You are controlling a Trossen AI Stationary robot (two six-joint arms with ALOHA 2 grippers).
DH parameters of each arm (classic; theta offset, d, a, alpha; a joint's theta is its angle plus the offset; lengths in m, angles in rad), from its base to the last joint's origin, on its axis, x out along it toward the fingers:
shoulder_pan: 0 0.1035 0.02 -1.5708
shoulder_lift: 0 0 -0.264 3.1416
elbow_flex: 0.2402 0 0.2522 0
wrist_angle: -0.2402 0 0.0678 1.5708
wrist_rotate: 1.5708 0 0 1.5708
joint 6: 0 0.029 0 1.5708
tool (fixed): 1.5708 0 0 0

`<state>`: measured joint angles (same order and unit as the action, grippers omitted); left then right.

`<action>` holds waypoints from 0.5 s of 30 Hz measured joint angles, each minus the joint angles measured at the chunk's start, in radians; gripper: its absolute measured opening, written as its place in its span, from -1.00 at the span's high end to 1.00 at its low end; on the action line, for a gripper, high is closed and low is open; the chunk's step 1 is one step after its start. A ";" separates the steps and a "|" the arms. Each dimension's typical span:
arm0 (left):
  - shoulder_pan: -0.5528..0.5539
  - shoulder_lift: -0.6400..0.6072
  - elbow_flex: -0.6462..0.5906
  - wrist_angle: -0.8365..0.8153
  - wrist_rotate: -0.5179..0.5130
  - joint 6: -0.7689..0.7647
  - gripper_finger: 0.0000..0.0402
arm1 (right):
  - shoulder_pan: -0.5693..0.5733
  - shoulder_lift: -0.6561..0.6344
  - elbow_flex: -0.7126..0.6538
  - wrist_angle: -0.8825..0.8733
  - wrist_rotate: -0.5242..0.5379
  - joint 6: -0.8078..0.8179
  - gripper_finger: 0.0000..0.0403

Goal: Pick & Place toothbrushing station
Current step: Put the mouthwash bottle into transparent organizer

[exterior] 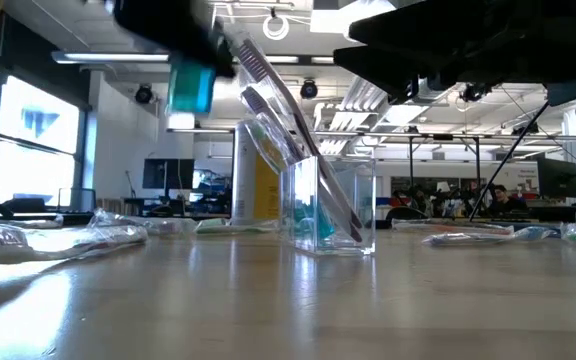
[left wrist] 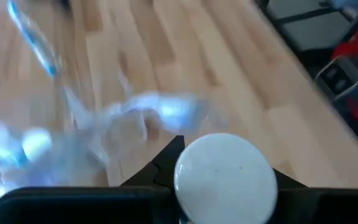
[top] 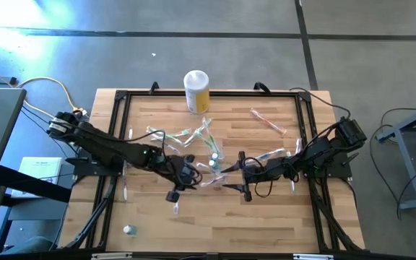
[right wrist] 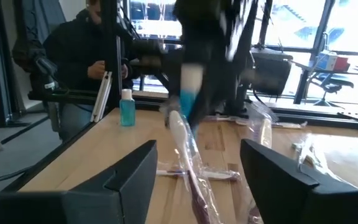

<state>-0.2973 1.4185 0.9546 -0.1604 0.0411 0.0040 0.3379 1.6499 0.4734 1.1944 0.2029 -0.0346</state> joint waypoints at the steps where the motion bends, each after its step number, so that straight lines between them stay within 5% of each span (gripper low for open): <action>1: -0.012 -0.002 0.050 -0.051 -0.012 0.002 0.65 | 0.005 -0.001 0.000 0.000 0.000 -0.010 -0.08; 7: -0.114 -0.006 0.319 -0.298 -0.164 0.018 0.64 | 0.043 -0.045 0.008 -0.015 0.018 -0.068 -0.02; 15: -0.175 -0.004 0.510 -0.280 -0.365 0.081 0.64 | 0.093 -0.118 0.123 -0.165 0.114 -0.153 -0.02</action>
<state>-0.4724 1.4142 1.4643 -0.4408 -0.3241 0.0850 0.4304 1.5323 0.5966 1.0289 0.3167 -0.1873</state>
